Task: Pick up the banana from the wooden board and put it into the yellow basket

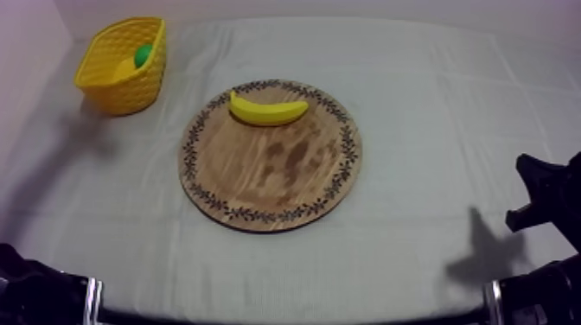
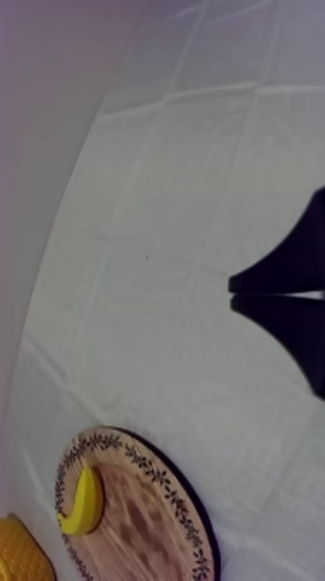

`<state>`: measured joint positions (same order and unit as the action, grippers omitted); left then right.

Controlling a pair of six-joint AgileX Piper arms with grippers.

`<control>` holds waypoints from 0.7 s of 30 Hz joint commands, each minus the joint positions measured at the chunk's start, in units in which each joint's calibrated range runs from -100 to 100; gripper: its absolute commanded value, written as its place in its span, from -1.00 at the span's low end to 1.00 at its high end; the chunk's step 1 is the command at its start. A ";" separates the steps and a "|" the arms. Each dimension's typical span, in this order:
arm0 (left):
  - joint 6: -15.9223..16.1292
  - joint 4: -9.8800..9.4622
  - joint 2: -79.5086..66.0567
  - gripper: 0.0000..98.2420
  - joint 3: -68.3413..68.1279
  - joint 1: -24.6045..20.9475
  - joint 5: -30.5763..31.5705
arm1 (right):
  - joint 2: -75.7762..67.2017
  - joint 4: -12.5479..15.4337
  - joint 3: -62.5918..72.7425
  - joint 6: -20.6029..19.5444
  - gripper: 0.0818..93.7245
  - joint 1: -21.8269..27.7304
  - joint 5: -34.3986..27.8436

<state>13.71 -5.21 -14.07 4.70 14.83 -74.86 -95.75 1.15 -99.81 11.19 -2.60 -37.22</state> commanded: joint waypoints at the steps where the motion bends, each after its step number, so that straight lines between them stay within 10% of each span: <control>1: 0.41 -0.13 1.88 -1.00 0.66 1.61 -0.75 | 0.00 0.00 0.03 0.01 -0.99 0.00 -0.04; 21: 1.86 -1.91 18.15 -1.00 1.96 10.57 2.20 | 0.00 0.00 0.03 0.01 -0.99 0.00 -0.04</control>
<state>15.65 -7.12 2.91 6.83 25.22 -73.24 -95.75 1.15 -99.81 11.19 -2.60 -37.36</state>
